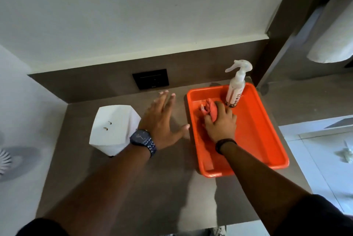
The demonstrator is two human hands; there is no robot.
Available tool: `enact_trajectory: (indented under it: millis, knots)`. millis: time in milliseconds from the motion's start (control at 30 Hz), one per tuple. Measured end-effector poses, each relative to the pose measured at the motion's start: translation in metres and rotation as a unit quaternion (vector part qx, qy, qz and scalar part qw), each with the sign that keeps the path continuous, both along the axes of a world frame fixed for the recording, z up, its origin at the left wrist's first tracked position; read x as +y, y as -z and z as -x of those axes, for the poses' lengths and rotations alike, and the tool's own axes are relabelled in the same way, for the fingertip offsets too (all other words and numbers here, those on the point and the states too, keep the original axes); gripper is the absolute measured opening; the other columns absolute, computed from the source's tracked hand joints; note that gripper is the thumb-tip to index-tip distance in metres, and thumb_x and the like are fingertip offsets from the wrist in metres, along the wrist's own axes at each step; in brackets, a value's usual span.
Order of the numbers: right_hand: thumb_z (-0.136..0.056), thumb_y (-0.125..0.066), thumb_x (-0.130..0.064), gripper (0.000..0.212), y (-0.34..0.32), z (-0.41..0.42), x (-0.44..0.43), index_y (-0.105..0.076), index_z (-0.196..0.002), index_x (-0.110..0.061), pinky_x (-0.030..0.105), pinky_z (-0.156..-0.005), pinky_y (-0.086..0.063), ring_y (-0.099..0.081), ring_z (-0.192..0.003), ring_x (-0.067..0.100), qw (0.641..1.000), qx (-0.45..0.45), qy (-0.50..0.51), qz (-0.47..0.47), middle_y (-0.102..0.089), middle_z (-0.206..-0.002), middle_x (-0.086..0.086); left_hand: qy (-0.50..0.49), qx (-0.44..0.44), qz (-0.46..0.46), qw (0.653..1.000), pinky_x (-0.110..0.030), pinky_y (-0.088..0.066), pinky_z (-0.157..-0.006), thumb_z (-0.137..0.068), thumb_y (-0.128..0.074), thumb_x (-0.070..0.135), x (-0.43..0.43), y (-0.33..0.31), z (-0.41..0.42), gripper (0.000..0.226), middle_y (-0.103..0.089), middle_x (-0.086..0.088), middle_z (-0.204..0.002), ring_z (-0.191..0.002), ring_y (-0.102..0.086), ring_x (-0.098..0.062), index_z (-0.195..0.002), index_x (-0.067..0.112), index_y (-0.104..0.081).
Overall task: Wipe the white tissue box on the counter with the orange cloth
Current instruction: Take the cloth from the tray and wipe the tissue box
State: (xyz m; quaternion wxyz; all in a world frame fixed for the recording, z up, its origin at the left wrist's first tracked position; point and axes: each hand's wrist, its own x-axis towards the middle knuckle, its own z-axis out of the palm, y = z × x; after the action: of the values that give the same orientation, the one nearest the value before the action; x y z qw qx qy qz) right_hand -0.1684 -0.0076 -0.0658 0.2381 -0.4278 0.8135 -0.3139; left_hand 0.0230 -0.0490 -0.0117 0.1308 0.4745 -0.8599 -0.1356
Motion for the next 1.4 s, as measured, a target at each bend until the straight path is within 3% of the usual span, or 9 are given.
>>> enact_trajectory:
  millis: [133,333,400,500,700,967,1100,1233,1400]
  knots:
    - [-0.073,-0.049,-0.044,0.057,-0.037,-0.074,-0.019,-0.054,-0.126,-0.023,0.04,-0.095,-0.04,-0.052,-0.11,0.028,0.962,-0.159,0.032,0.22,-0.061,-0.117,0.007,0.009,-0.066,0.052,0.996,-0.056,-0.035,-0.109,-0.061,-0.061,0.074,-0.04,-0.059,-0.068,0.111,-0.028,-0.014,-0.154,-0.14,-0.028,-0.033,-0.147,0.016,-0.022]
    - [-0.076,-0.057,-0.04,0.041,-0.016,-0.168,-0.024,-0.051,-0.116,-0.047,0.066,-0.097,-0.047,-0.057,-0.114,0.044,0.91,-0.395,0.016,0.127,-0.065,-0.123,0.006,0.034,-0.293,-0.099,0.95,-0.045,-0.022,-0.114,-0.027,-0.054,0.096,-0.051,-0.058,-0.137,0.152,-0.003,-0.002,-0.161,-0.145,-0.013,-0.025,-0.148,0.026,0.007]
    - [-0.077,-0.058,-0.051,0.038,-0.005,-0.187,-0.02,-0.051,-0.114,-0.05,0.059,-0.104,-0.044,-0.055,-0.12,0.032,0.914,-0.392,0.005,0.109,-0.062,-0.126,0.003,0.04,-0.304,-0.129,0.943,-0.042,-0.015,-0.117,-0.026,-0.061,0.09,-0.051,-0.043,-0.145,0.155,-0.005,-0.005,-0.16,-0.145,-0.011,-0.025,-0.148,0.023,0.008]
    - [-0.086,-0.041,-0.066,0.054,0.004,-0.208,-0.015,-0.043,-0.135,-0.043,0.053,-0.114,-0.034,-0.046,-0.133,0.022,0.916,-0.39,-0.056,0.073,-0.052,-0.139,-0.002,0.033,-0.281,-0.113,0.952,-0.044,-0.022,-0.117,-0.028,-0.064,0.085,-0.051,-0.028,-0.148,0.149,-0.017,-0.007,-0.157,-0.142,-0.02,-0.028,-0.147,0.024,0.003]
    - [-0.095,-0.031,-0.056,0.059,-0.001,-0.223,-0.009,-0.034,-0.147,-0.029,0.051,-0.12,-0.027,-0.036,-0.143,0.024,0.934,-0.329,-0.074,0.114,-0.041,-0.153,0.005,0.047,-0.229,-0.064,0.97,-0.049,-0.033,-0.11,-0.028,-0.068,0.078,-0.048,-0.023,-0.147,0.137,-0.04,-0.011,-0.144,-0.129,-0.041,-0.034,-0.141,0.021,-0.016]
    - [-0.092,-0.026,-0.058,0.067,0.003,-0.224,-0.008,-0.038,-0.146,-0.021,0.046,-0.122,-0.024,-0.033,-0.144,0.024,0.942,-0.297,-0.086,0.13,-0.043,-0.153,0.007,0.041,-0.217,-0.068,0.973,-0.052,-0.032,-0.11,-0.029,-0.085,0.062,-0.044,-0.029,-0.14,0.136,-0.041,-0.015,-0.143,-0.13,-0.04,-0.036,-0.141,0.009,-0.029]
    - [-0.093,-0.025,-0.055,0.066,0.007,-0.226,-0.005,-0.035,-0.149,-0.021,0.045,-0.123,-0.021,-0.03,-0.146,0.022,0.94,-0.307,-0.088,0.123,-0.04,-0.156,0.005,0.039,-0.22,-0.049,0.973,-0.054,-0.033,-0.108,-0.03,-0.078,0.059,-0.037,-0.038,-0.133,0.128,-0.047,-0.023,-0.139,-0.124,-0.046,-0.043,-0.136,0.0,-0.039]
    - [-0.088,-0.022,-0.061,0.075,-0.001,-0.225,-0.007,-0.033,-0.15,-0.02,0.045,-0.123,-0.02,-0.029,-0.146,0.023,0.936,-0.332,-0.066,0.099,-0.039,-0.156,0.006,0.041,-0.237,-0.044,0.97,-0.051,-0.032,-0.108,-0.031,-0.075,0.06,-0.033,-0.045,-0.126,0.126,-0.047,-0.022,-0.14,-0.124,-0.046,-0.041,-0.136,0.001,-0.039]
    - [-0.096,-0.032,-0.047,0.062,0.01,-0.222,0.0,-0.032,-0.15,-0.019,0.047,-0.123,-0.022,-0.029,-0.147,0.025,0.933,-0.328,-0.1,0.104,-0.038,-0.157,0.008,0.04,-0.239,-0.061,0.968,-0.052,-0.033,-0.11,-0.032,-0.076,0.06,-0.034,-0.044,-0.127,0.13,-0.042,-0.02,-0.144,-0.127,-0.042,-0.039,-0.14,0.003,-0.033]
